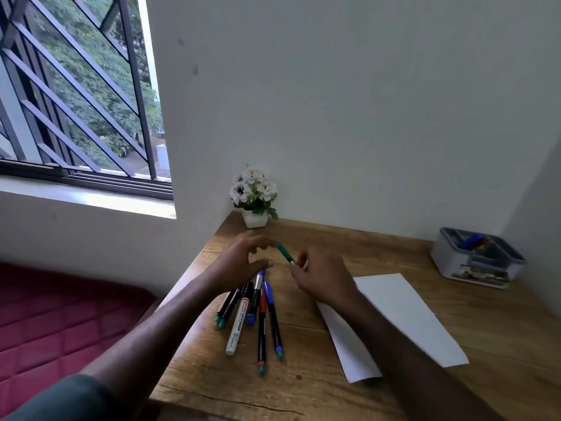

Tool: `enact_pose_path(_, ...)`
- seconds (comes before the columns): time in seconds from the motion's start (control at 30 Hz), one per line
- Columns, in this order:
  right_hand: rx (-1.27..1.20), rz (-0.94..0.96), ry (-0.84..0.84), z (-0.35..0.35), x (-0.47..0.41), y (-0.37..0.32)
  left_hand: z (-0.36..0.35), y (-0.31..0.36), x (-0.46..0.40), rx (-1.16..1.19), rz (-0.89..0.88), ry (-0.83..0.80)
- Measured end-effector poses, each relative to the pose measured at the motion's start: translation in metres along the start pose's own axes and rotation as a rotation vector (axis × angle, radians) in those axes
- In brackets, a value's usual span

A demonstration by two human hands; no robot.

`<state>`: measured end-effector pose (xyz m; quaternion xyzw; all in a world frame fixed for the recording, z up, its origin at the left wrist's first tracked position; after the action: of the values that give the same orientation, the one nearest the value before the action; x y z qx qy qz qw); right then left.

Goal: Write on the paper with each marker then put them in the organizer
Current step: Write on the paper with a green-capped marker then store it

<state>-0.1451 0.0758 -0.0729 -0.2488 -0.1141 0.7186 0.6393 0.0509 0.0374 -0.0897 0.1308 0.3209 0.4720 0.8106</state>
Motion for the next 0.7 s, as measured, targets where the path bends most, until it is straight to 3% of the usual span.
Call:
enact_pose_path(0.13, -0.240, 0.090, 0.089, 0.017, 0.007, 0.042, -0.012, 0.013, -0.022, 0.027, -0.062, -0.073)
enact_pose_path(0.3, -0.646, -0.006, 0.159, 0.034, 0.015, 0.086, -0.040, 0.045, -0.048, 0.103, -0.212, -0.212)
enact_pose_path(0.47, -1.129, -0.002, 0.237, 0.035, 0.006, 0.105, -0.057, 0.064, -0.064, 0.255, -0.283, -0.235)
enact_pose_path(0.7, -1.186, -0.051, 0.151, 0.026, 0.000, 0.104, -0.063, 0.074, -0.078, 0.384, -0.388, -0.443)
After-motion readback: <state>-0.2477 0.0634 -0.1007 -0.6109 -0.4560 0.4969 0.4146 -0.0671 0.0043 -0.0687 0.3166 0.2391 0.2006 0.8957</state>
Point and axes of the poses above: each hand's wrist, its own x-axis away from the middle knuckle, its own z-axis out of the back of the hand, y = z × x, the point moved 1 cm from there along -x, towards the middle knuckle, and after that the axes turned 2 degrees about -x, right-handed, at the moved point
